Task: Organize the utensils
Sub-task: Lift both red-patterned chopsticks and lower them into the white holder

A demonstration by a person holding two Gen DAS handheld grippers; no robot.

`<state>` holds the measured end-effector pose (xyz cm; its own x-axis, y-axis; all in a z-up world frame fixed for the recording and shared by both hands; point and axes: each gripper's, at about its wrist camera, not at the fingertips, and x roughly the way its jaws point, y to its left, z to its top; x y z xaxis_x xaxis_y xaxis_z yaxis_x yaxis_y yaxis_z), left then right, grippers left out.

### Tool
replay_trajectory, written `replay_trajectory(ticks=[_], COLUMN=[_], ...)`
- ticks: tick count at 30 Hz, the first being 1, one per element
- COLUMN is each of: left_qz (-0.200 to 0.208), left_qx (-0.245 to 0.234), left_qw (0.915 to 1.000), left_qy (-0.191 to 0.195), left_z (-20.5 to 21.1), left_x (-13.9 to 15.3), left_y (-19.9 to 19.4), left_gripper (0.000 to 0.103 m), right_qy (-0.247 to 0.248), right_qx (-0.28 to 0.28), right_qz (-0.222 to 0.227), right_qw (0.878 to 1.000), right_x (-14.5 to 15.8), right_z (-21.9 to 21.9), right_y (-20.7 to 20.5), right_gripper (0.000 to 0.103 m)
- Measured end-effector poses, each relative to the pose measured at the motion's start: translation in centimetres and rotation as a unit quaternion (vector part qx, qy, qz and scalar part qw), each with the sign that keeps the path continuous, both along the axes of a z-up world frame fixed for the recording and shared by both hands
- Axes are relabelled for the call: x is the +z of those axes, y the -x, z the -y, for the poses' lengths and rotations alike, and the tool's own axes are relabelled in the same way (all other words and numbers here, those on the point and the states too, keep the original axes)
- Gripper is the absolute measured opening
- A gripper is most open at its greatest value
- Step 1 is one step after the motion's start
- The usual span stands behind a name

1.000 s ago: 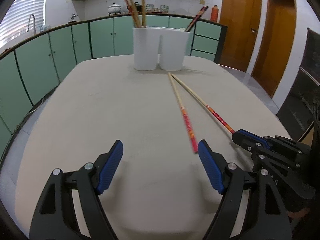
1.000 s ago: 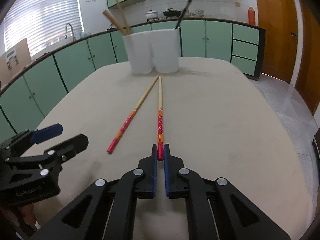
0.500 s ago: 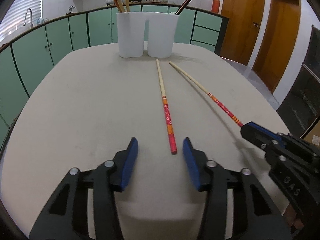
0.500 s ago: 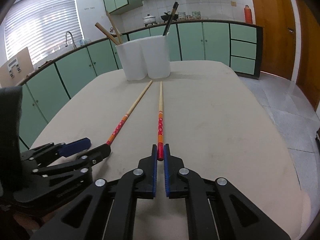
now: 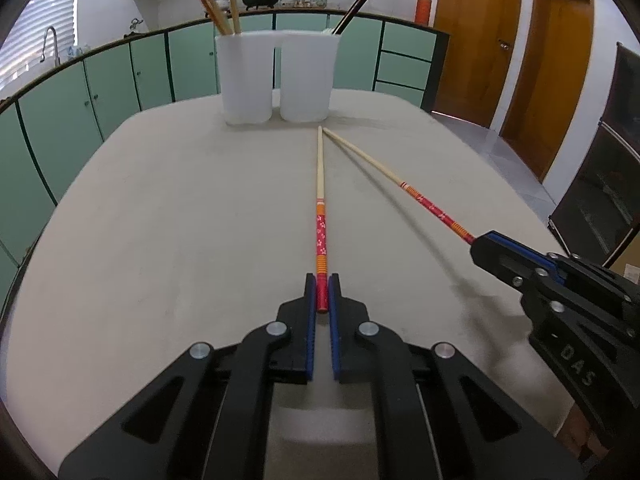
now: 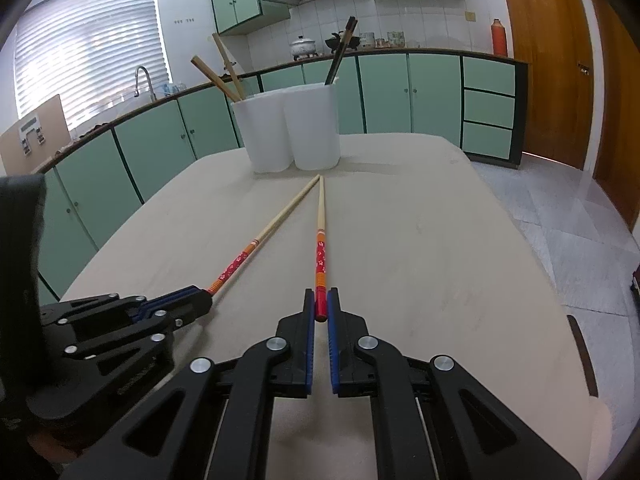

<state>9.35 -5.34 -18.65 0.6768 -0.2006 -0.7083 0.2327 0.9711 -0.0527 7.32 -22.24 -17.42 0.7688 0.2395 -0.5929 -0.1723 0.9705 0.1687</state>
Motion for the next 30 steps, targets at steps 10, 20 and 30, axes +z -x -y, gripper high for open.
replay_trajectory(ticks=[10,20,30], left_qz=[0.044,0.099,0.126], left_qx=[-0.001,-0.004,-0.008], left_qw=[0.999,0.995,0.9915], left_qy=[-0.003,0.016,0.03], left_z=[-0.7,-1.4,-2.4], left_x=[4.6,10.3,14.9], left_y=[0.7,0.9,-0.4], left_gripper=[0.005,0.005,0.005], right_qy=[0.01,0.006,-0.013], right_qx=[0.003,0.016,0.056], right_qz=[0.038,0.082,0.083], right_qw=[0.999,0.997,0.995], right_x=[3.3,9.3,14.6], right_z=[0.4,1.0,0.9], right_y=[0.1,-0.6,-3.4], right_gripper=[0.006,0.006,0.006])
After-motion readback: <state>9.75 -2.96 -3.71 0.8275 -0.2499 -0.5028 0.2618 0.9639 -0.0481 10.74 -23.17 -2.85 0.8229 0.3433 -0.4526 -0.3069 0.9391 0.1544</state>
